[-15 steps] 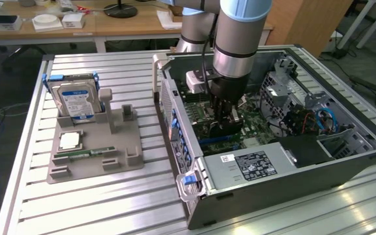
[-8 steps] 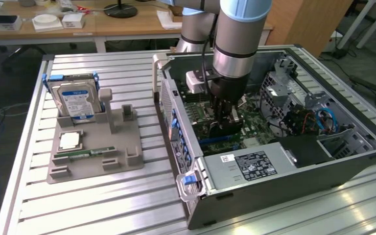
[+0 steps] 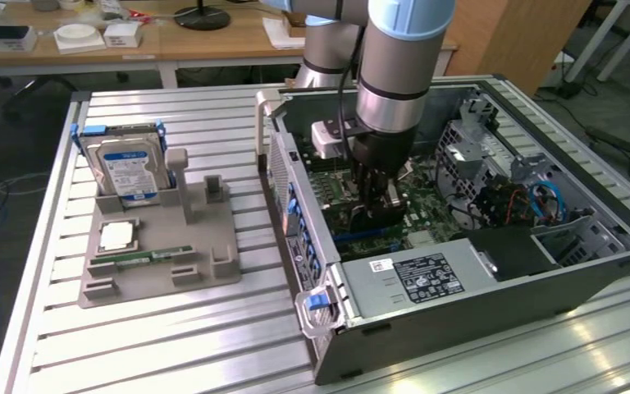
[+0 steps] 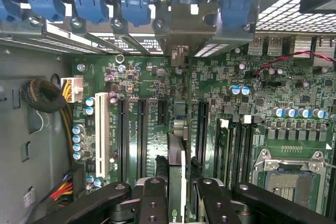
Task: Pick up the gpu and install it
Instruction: 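Insert the gpu into the slot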
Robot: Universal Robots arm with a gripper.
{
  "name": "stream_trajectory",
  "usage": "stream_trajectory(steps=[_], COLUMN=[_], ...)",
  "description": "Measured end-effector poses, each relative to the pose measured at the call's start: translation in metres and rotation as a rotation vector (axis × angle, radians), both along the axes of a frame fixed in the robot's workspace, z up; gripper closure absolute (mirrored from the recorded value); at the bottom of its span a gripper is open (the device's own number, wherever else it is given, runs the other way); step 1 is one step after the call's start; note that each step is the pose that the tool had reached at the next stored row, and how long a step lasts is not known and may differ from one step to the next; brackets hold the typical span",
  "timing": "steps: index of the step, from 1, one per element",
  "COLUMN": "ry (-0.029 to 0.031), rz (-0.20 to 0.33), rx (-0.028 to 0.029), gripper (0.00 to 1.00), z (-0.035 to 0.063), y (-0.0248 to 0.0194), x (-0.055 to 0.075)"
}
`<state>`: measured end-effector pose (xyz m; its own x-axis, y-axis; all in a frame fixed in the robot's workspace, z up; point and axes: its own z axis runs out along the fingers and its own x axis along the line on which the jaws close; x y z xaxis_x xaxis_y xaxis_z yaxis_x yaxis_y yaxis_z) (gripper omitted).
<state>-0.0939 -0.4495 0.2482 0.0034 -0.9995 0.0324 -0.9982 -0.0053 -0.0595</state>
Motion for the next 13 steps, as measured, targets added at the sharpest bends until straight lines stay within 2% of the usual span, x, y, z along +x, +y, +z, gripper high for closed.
stream_trajectory(steps=[13], ry=[-0.0001], rz=[0.000], rx=[0.0001], gripper=[0.74], z=[-0.0028], y=[0.0000], x=[0.0000])
